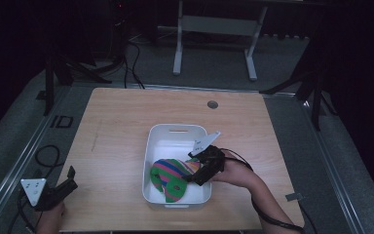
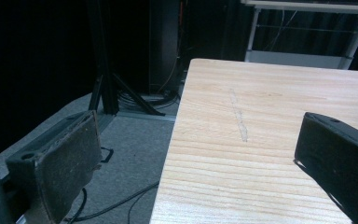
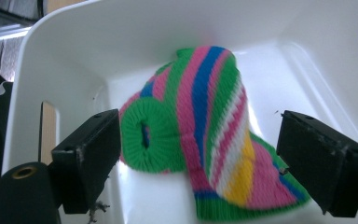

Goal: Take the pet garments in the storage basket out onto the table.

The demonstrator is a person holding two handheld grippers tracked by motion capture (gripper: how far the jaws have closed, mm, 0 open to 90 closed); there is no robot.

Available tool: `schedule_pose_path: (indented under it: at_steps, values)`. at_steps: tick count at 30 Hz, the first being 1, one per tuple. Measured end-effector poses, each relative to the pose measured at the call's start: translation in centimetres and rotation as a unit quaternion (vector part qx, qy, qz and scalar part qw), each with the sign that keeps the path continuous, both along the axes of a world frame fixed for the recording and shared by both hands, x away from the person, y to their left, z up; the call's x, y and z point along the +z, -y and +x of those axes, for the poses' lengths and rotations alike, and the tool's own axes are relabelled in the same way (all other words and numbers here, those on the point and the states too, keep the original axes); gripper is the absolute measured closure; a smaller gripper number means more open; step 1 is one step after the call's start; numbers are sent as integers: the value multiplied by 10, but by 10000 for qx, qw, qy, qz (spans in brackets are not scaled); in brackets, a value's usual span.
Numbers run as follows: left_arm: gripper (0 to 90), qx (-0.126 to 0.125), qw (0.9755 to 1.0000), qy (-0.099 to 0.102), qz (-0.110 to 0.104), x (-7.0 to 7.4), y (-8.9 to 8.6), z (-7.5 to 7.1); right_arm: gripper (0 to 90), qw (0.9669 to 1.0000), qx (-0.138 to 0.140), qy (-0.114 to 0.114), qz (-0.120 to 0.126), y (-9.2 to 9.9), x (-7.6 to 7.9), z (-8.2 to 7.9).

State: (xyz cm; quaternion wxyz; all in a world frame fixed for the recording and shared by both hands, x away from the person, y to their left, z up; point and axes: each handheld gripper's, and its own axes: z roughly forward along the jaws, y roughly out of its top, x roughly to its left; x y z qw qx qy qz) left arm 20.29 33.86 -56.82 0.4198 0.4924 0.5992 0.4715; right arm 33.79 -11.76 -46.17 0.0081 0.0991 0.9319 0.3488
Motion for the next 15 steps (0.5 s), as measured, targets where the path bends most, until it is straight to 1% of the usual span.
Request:
schedule_pose_path:
  at_steps: [4, 8, 11, 15]
  values:
    - [10, -7, 10000, 0, 0, 0, 0, 0, 135, 9998, 97, -3, -159, -18, -1, 4]
    - [10, -17, 10000, 1, -10, 0, 0, 0, 135, 9993, 164, 62, -331, -35, -1, 8]
    - [9, -21, 10000, -1, -14, 0, 0, 0, 134, 9989, 203, 36, -419, -46, -3, 9]
    - [10, -33, 10000, -3, -16, 0, 0, 0, 134, 9979, 233, -29, -604, -59, -10, 12]
